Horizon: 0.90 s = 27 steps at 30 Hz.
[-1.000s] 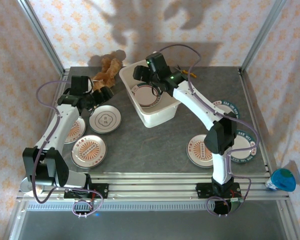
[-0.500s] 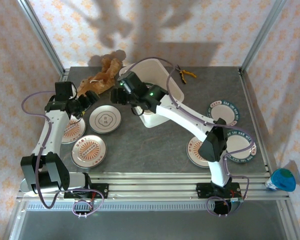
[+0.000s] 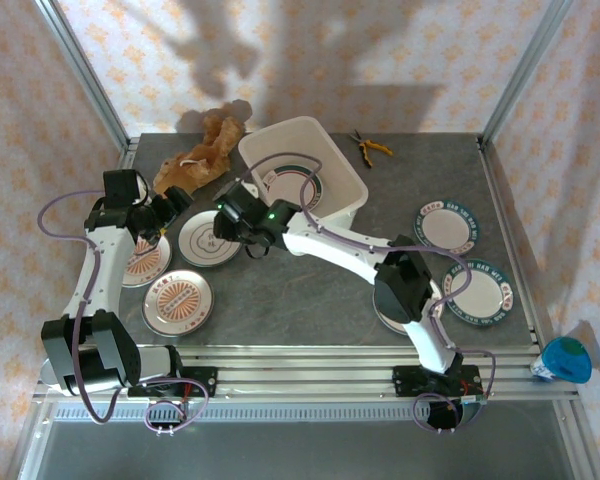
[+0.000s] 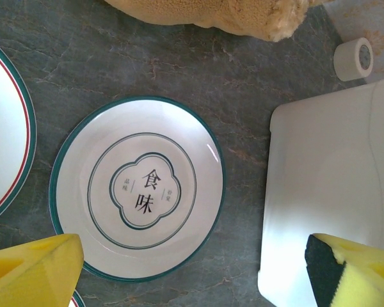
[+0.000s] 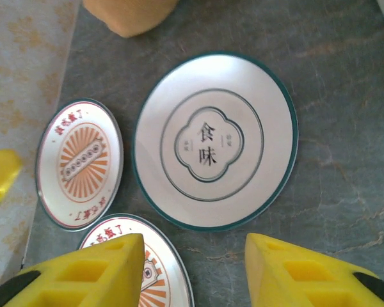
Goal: Place the plates into the plastic bin on the countertop
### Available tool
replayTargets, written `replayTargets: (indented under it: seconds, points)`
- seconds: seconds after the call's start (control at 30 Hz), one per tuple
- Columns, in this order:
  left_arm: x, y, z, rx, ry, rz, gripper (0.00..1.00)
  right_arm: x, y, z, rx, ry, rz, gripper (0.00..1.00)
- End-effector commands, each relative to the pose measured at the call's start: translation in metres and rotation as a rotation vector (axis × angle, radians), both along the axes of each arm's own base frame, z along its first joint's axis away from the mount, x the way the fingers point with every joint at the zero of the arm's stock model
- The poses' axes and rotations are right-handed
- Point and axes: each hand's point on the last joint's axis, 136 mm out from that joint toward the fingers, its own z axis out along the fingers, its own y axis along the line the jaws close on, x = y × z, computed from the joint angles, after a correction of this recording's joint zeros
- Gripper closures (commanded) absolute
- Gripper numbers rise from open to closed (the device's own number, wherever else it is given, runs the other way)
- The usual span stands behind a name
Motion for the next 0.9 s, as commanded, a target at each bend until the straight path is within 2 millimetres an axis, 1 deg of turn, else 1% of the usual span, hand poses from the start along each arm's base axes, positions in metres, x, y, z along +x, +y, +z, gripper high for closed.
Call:
replayTargets:
  seconds: [0.0, 0.17, 0.2, 0.37, 0.7, 0.87]
  points:
    - [-0.008, 0.005, -0.004, 0.024, 0.025, 0.021, 0.08, 0.011, -0.001, -0.009, 0.040, 0.000, -0.109, 0.55]
    - [-0.007, 0.008, -0.010, 0.020, 0.038, 0.045, 0.08, 0.017, 0.001, -0.033, 0.033, 0.039, -0.163, 0.58]
    - [-0.006, 0.008, -0.010, 0.017, 0.039, 0.046, 0.09, 0.017, 0.002, -0.036, 0.039, 0.045, -0.173, 0.59]
    - [-0.006, 0.006, -0.015, 0.005, 0.055, 0.039, 0.08, 0.025, -0.002, -0.062, 0.098, 0.107, -0.261, 0.61]
    - [-0.009, 0.004, -0.020, -0.001, 0.060, 0.031, 0.09, 0.029, 0.004, -0.094, 0.099, 0.171, -0.314, 0.62]
    - [-0.007, 0.003, -0.023, -0.007, 0.063, 0.026, 0.09, 0.035, -0.006, -0.107, 0.078, 0.164, -0.354, 0.62]
